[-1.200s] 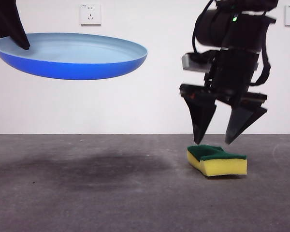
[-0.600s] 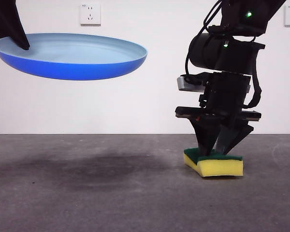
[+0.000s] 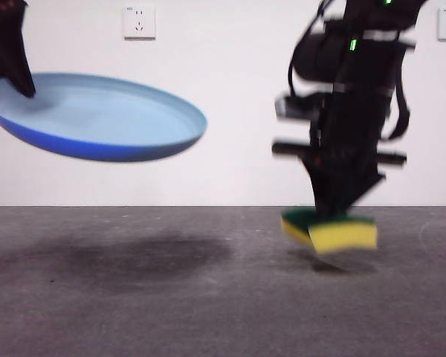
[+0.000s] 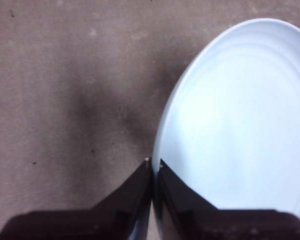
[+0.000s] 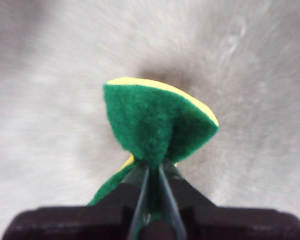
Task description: Pick up the plate,pick up the cloth,clean the plate with the cloth
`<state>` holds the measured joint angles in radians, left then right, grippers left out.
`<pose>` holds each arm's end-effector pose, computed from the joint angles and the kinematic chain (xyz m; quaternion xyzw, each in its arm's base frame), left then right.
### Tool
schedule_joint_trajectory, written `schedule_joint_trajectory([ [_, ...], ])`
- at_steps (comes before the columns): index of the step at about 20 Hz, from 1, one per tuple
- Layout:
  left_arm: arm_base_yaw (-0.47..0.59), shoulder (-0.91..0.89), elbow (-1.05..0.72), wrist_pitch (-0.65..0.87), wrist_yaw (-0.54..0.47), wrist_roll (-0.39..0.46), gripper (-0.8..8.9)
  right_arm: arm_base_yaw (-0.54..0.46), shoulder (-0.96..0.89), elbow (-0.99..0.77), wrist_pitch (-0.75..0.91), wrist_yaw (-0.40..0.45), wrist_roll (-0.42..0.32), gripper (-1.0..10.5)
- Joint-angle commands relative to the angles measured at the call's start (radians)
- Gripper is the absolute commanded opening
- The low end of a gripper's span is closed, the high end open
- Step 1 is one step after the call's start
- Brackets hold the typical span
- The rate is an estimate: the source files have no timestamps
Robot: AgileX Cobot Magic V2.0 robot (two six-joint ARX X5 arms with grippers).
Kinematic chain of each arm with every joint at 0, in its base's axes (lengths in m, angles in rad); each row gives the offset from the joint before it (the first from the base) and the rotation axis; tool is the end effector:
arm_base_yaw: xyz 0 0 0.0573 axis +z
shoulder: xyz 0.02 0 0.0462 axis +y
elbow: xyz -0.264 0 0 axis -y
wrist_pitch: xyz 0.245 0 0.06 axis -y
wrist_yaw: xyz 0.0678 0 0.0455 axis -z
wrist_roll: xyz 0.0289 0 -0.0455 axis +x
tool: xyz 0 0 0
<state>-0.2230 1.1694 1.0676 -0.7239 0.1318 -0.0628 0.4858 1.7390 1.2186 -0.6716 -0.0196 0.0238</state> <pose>0.2255 -0.0550 0.3104 -0.0100 0.4057 -0.1490 0.9017 0.3025 0.1604 0.2042 -0.1201 0.5486 0.2004 0.8028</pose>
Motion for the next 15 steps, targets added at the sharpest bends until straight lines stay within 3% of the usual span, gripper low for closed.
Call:
schedule_joint_trajectory([
  [1,-0.014,0.061,0.001,0.024,0.001,0.011,-0.09,0.018,-0.101,-0.006,0.009,-0.007,0.028,-0.1],
  [7,-0.119,0.222,0.001,0.114,0.022,-0.036,-0.08,0.113,-0.268,-0.006,0.016,-0.008,0.067,-0.1],
  [15,-0.275,0.251,0.001,0.253,0.059,-0.129,-0.09,0.262,-0.209,-0.006,0.167,-0.007,0.110,-0.1],
])
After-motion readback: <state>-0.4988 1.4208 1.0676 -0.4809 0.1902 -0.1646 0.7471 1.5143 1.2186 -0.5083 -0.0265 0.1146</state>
